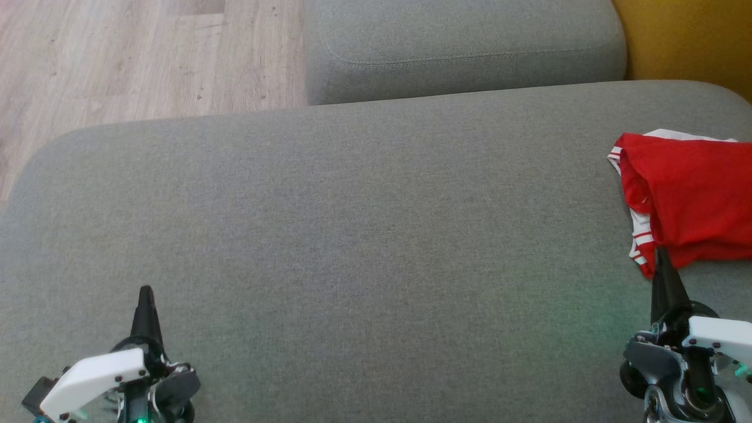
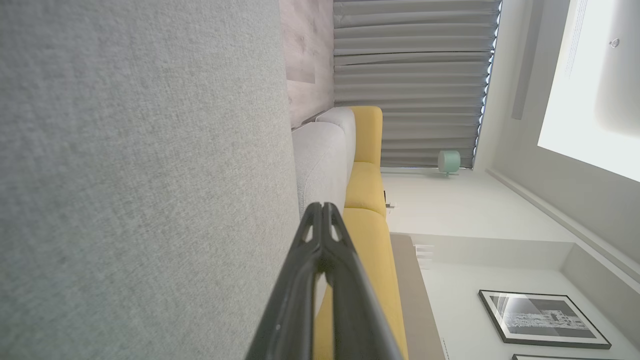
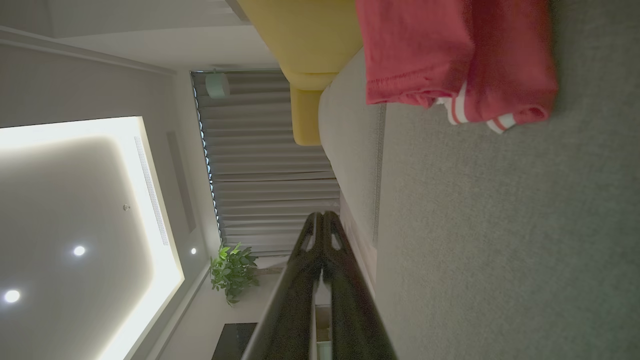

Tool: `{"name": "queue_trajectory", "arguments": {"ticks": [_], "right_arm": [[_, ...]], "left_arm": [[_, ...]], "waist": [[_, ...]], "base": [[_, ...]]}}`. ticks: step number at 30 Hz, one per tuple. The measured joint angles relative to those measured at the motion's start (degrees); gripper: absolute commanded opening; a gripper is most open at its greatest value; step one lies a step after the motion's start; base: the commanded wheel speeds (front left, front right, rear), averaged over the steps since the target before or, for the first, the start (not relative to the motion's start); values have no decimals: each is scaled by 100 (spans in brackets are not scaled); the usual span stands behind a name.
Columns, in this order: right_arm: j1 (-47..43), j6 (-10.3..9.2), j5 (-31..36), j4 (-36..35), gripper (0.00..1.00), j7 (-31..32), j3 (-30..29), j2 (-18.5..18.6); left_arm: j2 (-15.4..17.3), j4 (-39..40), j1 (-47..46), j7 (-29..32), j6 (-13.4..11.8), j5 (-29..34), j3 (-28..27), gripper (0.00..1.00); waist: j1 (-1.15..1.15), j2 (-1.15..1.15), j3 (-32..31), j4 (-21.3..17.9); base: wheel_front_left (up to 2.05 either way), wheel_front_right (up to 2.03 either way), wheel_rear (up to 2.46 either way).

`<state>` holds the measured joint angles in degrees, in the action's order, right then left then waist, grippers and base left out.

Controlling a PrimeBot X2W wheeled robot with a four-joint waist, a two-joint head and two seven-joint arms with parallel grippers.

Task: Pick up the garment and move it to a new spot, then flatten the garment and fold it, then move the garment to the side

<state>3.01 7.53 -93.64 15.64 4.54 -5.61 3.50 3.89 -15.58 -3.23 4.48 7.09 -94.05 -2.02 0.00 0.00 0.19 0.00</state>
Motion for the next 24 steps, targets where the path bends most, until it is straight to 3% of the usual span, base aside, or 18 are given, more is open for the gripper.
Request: {"name": "queue_trajectory", "arguments": {"ticks": [24], "right_arm": [[0,0,1,3,0,10,-42,-2]], "left_arm": [[-29,-1,0,49,1,0,-55,0]], "waist": [[0,0,-1,0]], "base": [[0,0,0]]}}
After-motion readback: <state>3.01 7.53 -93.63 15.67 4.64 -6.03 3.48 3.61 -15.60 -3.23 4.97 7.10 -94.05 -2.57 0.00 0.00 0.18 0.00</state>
